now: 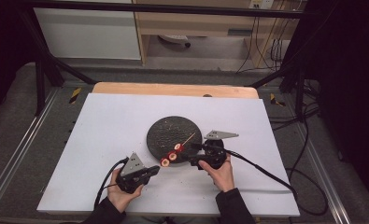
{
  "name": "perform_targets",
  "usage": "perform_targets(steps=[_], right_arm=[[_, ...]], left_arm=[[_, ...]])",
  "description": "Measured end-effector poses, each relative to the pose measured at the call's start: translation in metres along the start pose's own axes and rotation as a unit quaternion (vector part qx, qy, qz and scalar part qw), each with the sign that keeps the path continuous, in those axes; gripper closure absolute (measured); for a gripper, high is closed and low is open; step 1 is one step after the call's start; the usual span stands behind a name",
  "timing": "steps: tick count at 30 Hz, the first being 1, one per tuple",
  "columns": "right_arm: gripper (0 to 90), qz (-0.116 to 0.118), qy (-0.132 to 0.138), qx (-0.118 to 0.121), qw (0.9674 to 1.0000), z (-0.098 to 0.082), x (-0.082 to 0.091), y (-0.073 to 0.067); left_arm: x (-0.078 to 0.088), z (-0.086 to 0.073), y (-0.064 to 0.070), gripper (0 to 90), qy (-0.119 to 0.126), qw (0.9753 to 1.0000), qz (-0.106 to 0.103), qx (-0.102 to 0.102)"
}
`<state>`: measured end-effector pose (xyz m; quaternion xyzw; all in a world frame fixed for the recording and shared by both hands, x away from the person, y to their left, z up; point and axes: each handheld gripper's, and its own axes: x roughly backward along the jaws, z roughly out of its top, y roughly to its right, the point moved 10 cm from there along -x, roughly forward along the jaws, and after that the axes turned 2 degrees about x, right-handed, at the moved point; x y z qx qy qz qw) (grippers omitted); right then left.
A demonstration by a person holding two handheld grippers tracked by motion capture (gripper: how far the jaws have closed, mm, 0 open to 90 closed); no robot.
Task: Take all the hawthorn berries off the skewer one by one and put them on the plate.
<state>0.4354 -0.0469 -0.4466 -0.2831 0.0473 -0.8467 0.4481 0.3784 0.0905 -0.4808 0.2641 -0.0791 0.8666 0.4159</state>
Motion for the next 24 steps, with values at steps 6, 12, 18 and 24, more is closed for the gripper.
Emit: perform_targets(steps=[6,12,18,24], right_arm=[[38.4,0.012,0.000,-0.011,0.9999,0.000,-0.003,-0.001],[48.0,0.026,-0.006,-0.012,0.9996,-0.003,-0.005,-0.004],[55.0,0.036,-0.011,-0.013,0.9992,-0.004,-0.005,-0.005],[59.8,0.037,-0.008,-0.013,0.9992,-0.002,-0.002,-0.006]], left_arm=[[-0.002,0.001,0.006,88.1,0.002,1.0000,-0.007,-0.005],[-0.003,0.002,0.010,88.1,0.003,0.9999,-0.011,-0.008],[-0.003,0.002,0.011,88.1,0.005,0.9999,-0.012,-0.009],[-0.001,0.003,0.010,88.1,0.011,0.9998,-0.012,-0.010]])
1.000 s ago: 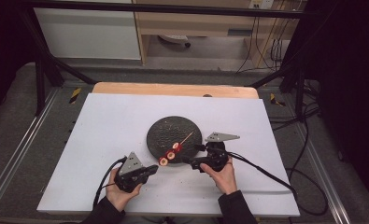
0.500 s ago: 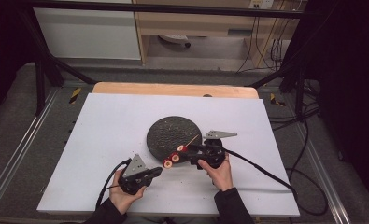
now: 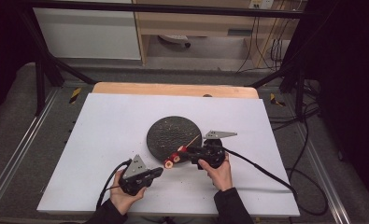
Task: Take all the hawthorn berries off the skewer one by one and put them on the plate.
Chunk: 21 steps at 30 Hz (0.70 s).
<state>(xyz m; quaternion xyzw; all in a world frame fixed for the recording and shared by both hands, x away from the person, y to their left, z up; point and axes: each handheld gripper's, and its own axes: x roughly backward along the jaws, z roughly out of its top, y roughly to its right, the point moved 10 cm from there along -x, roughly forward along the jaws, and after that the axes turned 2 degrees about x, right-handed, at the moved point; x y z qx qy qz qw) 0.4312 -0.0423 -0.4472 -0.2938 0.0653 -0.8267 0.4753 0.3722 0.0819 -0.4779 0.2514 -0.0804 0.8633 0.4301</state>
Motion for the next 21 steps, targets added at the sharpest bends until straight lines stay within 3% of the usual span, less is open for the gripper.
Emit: perform_targets(steps=[21], right_arm=[[60.2,-0.032,0.030,0.003,0.9990,0.025,0.020,0.015]], left_arm=[[0.008,0.001,-0.004,88.2,0.010,0.9999,0.002,-0.005]])
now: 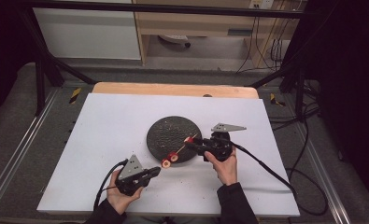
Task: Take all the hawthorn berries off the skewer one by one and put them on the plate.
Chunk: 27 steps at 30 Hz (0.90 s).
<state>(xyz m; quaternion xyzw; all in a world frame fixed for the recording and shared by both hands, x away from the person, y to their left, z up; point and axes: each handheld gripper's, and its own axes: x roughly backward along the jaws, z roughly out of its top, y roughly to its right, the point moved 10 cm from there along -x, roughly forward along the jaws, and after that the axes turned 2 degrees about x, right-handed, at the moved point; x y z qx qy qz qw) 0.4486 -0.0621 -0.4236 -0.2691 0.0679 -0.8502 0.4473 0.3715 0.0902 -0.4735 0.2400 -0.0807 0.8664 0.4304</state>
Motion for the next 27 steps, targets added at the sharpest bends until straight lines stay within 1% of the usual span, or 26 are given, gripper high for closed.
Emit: perform_targets(steps=[13,20,23,27], right_arm=[[60.3,-0.034,0.019,0.002,0.9992,0.027,0.016,0.026],[60.3,-0.057,0.026,0.012,0.9979,0.045,0.025,0.036],[60.3,-0.063,0.024,0.016,0.9976,0.048,0.023,0.038],[60.3,-0.067,0.011,0.017,0.9975,0.043,0.012,0.040]], left_arm=[[0.004,-0.002,-0.007,88.2,0.001,1.0000,0.006,0.002],[0.010,-0.002,-0.017,88.2,0.005,0.9998,0.016,0.010],[0.013,-0.001,-0.024,88.1,0.008,0.9996,0.024,0.016],[0.018,0.000,-0.033,88.2,0.012,0.9991,0.035,0.023]])
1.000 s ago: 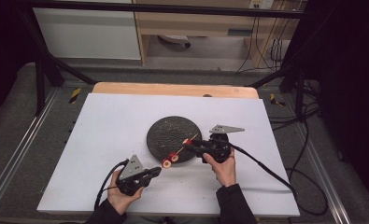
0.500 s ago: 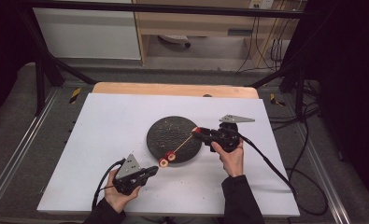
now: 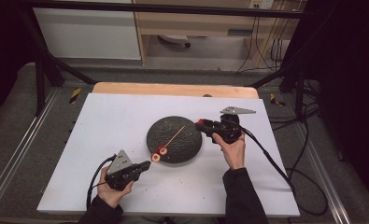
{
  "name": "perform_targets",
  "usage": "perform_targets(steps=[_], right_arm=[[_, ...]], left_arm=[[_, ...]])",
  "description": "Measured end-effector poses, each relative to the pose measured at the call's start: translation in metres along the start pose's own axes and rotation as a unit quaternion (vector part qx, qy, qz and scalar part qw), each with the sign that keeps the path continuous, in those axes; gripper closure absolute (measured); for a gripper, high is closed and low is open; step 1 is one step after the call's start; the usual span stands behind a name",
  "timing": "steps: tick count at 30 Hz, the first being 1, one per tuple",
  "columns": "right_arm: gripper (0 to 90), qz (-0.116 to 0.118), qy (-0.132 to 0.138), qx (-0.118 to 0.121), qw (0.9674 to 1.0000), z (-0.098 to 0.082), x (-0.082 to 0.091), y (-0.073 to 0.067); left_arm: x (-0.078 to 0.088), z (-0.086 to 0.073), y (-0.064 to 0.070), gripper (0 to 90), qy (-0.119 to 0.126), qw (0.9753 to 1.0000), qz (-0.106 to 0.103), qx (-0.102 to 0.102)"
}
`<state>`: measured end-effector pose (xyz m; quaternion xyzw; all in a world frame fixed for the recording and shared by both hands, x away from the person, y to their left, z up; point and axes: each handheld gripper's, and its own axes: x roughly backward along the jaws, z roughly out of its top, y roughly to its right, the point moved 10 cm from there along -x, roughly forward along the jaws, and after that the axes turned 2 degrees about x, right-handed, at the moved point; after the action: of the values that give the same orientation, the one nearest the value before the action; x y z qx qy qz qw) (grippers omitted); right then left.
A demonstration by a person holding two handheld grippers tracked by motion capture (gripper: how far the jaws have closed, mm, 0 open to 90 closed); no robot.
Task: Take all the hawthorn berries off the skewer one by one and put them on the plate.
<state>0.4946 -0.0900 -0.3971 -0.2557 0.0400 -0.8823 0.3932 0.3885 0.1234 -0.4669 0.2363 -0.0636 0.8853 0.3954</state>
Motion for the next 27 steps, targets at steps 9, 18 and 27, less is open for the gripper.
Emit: perform_targets(steps=[9,18,27], right_arm=[[60.3,-0.007,-0.053,0.011,0.9985,-0.028,-0.050,-0.004],[60.2,-0.015,-0.091,0.010,0.9957,-0.057,-0.090,-0.003],[60.1,-0.025,-0.119,0.025,0.9923,-0.077,-0.101,-0.002]], left_arm=[[0.002,-0.001,-0.013,88.2,-0.002,0.9999,0.008,0.011],[0.002,-0.001,-0.018,88.2,0.001,0.9998,0.010,0.019],[0.001,-0.002,-0.016,88.2,-0.002,0.9998,0.008,0.020]])
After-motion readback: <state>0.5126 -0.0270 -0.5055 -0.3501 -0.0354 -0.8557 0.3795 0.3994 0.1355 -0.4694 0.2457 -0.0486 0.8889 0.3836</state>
